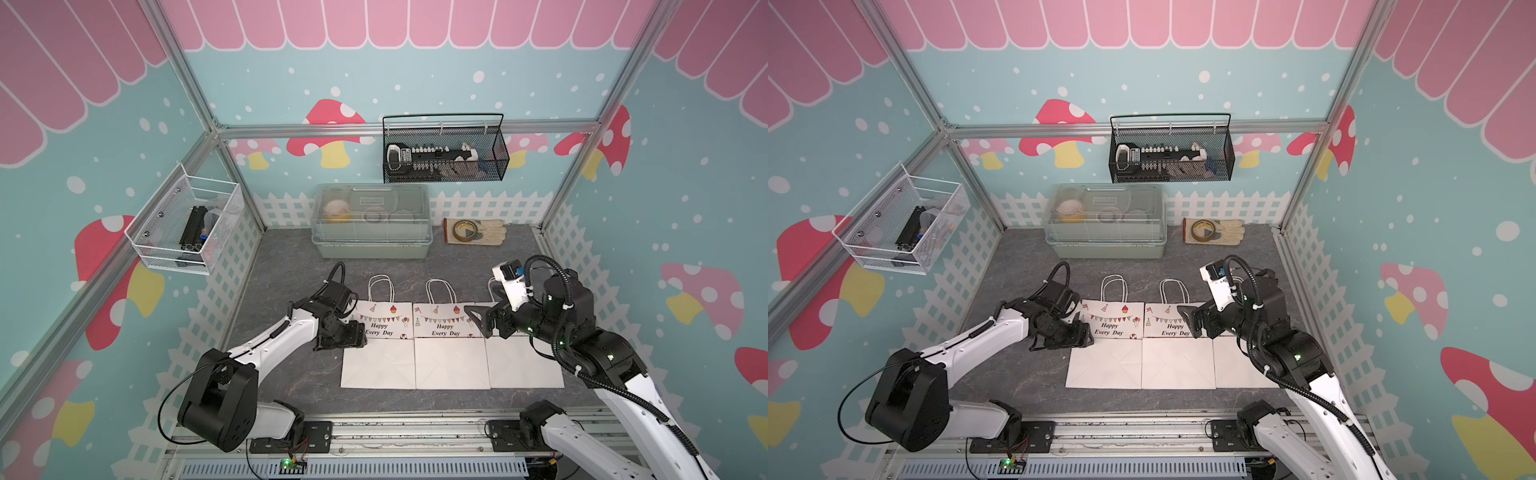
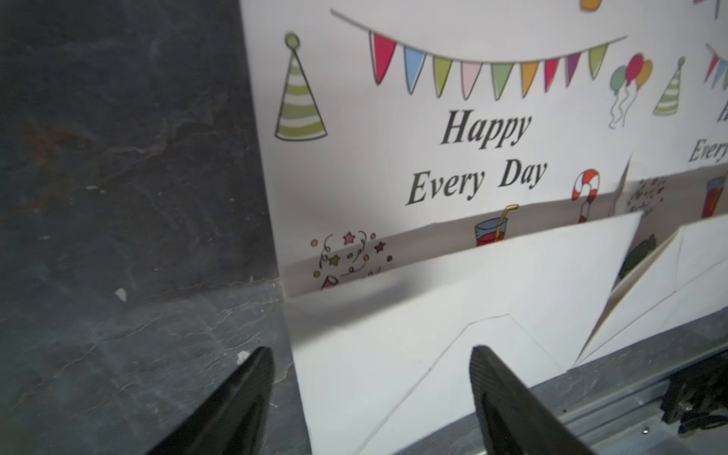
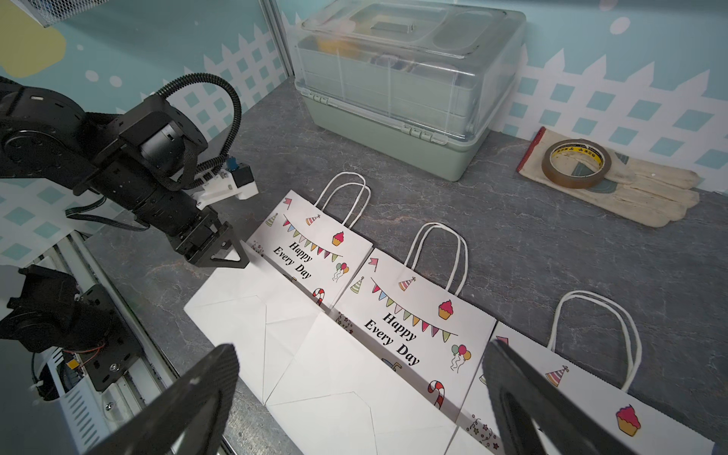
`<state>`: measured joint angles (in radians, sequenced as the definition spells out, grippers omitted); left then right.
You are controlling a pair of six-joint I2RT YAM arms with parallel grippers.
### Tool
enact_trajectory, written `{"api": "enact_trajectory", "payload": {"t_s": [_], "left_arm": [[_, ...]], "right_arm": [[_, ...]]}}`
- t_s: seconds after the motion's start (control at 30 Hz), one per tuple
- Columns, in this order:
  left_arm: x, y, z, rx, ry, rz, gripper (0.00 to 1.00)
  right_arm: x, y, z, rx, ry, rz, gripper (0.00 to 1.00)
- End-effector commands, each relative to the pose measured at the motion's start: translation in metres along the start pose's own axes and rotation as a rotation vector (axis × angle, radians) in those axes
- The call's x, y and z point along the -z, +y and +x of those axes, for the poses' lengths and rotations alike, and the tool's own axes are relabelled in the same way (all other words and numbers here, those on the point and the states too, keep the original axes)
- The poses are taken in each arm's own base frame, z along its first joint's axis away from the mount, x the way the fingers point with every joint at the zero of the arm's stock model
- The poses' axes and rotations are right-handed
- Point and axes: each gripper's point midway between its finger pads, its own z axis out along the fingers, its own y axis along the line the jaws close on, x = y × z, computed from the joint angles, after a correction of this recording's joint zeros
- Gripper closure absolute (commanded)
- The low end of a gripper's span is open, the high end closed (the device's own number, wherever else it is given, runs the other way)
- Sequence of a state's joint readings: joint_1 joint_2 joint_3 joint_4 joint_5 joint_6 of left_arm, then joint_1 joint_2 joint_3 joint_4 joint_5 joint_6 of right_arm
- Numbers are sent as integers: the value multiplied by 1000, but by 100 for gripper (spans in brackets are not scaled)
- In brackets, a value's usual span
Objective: Put away the paper bag
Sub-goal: Place the paper bag at the center of the board.
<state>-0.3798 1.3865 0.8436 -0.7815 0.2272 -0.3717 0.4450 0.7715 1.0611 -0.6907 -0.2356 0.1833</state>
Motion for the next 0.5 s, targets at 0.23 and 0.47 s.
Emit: {"api": "enact_trajectory", "payload": {"t_s": [0.23, 0.47], "left_arm": [[59, -7, -43, -30, -196, 19, 7], [103, 45, -64, -92, -270, -290, 2]], "right_arm": [[5, -3, 1, 28, 15, 17, 1], [7, -10, -3, 50, 36, 63, 1]]}}
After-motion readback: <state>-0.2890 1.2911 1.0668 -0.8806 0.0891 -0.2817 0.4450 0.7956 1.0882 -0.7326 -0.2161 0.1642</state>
